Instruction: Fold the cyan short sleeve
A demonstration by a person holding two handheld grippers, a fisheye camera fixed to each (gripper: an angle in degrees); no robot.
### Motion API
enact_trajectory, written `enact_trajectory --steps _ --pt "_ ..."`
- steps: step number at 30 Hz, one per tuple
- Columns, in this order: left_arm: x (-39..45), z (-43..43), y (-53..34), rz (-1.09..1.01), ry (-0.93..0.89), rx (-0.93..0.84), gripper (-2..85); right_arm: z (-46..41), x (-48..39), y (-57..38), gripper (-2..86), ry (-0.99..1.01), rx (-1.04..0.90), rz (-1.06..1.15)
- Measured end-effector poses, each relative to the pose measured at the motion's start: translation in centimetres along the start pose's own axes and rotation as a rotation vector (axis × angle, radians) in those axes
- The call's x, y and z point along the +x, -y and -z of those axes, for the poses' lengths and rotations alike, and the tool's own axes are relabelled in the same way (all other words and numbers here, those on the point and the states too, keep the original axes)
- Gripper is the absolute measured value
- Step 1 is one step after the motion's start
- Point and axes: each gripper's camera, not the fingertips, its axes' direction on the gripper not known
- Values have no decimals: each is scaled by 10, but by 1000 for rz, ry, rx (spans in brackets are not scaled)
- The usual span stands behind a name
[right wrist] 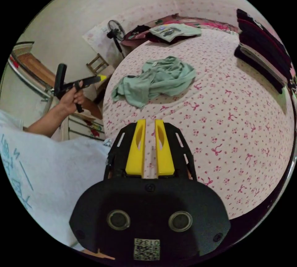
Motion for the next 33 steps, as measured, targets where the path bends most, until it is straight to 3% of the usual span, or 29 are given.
enact_trajectory --steps 4,8,11,14,18,22,25,27,29,33 --pt "-5 -33 9 28 53 -90 116 -7 16 46 72 -62 2 17" --pt "-8 -68 14 22 12 -226 100 -32 30 90 67 -153 -17 29" --pt "0 -67 10 -10 107 -210 67 -57 46 106 41 -176 -80 12" --pt "-1 -62 8 -20 81 -218 34 -71 59 105 23 -122 -180 39" --pt "-9 -30 13 2 31 -110 21 -20 86 89 14 -60 -15 -32" --pt "-1 5 25 -26 -142 70 17 70 131 22 10 47 326 -231" --pt "12 0 20 -86 -238 60 16 106 154 -59 8 41 506 -397" --pt "19 -12 10 -117 -223 -1 16 102 164 -102 8 -1 439 -498" --pt "24 -20 -1 -152 -207 -60 16 80 175 -145 6 23 237 -575" --pt "20 -5 -17 -192 -161 -105 20 77 179 -197 3 82 223 -652"
